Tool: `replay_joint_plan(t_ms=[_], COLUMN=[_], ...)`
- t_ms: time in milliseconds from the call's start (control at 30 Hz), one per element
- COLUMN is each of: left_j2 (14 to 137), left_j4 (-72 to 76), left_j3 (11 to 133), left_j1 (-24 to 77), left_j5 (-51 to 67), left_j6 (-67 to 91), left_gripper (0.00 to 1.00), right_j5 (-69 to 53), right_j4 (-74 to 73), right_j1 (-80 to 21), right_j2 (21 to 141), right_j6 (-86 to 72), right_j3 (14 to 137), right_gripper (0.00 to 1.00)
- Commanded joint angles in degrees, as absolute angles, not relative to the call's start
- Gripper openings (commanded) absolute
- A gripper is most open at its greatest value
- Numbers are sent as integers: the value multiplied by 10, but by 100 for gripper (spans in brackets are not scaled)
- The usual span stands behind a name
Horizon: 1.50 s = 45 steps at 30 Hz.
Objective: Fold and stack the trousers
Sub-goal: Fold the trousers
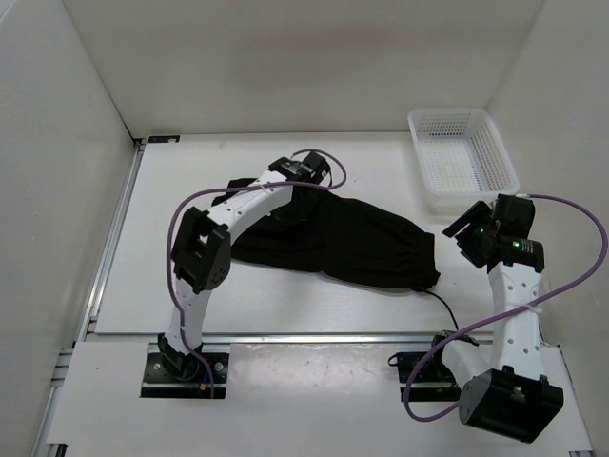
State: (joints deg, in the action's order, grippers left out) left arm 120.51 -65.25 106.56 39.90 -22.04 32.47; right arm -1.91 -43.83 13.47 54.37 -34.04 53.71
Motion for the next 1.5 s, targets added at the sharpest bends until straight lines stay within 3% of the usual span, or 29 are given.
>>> replay_joint_plan(t_ms=[0, 267, 467, 500, 533, 567, 600, 667, 700, 900, 1033, 1200, 1433, 1467], left_j2=[1134, 1071, 1042, 1042, 1061, 1078, 1097, 1135, 1135, 1100, 1086, 1064, 1048, 1048], left_j4=[-676, -683, -599, -585, -578, -578, -599, -634, -648, -705, -695, -651, -549, -543], left_j3=[1113, 1118, 997, 980, 969, 969, 979, 1009, 1044, 1224, 1267, 1173, 978, 969], left_j1=[408, 419, 460, 468, 475, 480, 488, 498, 504, 459, 389, 292, 105, 94], left_j5=[-257, -211, -121, -110, -102, -78, -72, -107, -122, -136, -81, -43, 85, 97], left_j6=[333, 306, 306, 306, 306, 288, 278, 259, 254, 222, 222, 222, 180, 171], left_gripper=[10, 10, 10, 13, 22, 52, 60, 63, 69, 63, 57, 56, 66, 72], right_j5=[-24, -29, -29, -29, -29, -29, -29, -29, -29, -29, -29, -29, -24, -29], right_j4=[-447, -447, -447, -447, -447, -447, -447, -447, -447, -447, -447, -447, -453, -453], right_j1=[133, 133, 133, 133, 133, 133, 133, 133, 133, 133, 133, 133, 133, 133], right_j2=[535, 530, 530, 530, 530, 525, 525, 525, 525, 525, 519, 514, 519, 519], right_j6=[-329, -329, -329, -334, -334, -334, -334, -334, -334, -334, -334, -328, -316, -316], right_j3=[541, 536, 536, 531, 531, 531, 531, 531, 531, 531, 531, 536, 542, 542], right_gripper=[72, 72, 72, 72, 72, 72, 72, 72, 72, 72, 72, 72, 74, 74])
